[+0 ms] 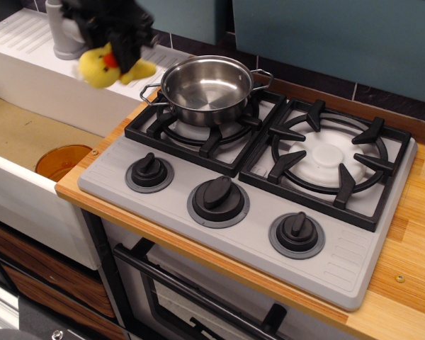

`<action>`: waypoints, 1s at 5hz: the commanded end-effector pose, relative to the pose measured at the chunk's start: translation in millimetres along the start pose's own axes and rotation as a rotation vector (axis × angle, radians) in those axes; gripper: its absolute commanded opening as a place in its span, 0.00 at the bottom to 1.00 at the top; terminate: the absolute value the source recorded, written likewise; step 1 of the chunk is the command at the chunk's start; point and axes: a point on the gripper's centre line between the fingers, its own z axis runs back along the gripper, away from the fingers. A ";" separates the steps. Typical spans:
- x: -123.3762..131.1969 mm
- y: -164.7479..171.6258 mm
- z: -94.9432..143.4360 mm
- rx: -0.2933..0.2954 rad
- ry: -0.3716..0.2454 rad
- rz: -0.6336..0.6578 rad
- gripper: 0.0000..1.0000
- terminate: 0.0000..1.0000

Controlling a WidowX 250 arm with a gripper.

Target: Put pot or pan on stove and put stuffedduck in pot or pan

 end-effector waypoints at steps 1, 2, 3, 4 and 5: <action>33.3 -17.9 -4.4 -0.023 -0.069 0.027 0.00 0.00; 40.2 -29.1 -12.8 -0.045 -0.091 0.040 0.00 0.00; 45.2 -39.8 -19.6 -0.059 -0.123 0.043 0.00 0.00; 52.3 -51.8 -26.3 -0.058 -0.160 0.051 0.00 0.00; 59.3 -57.6 -31.6 -0.065 -0.179 0.054 0.00 0.00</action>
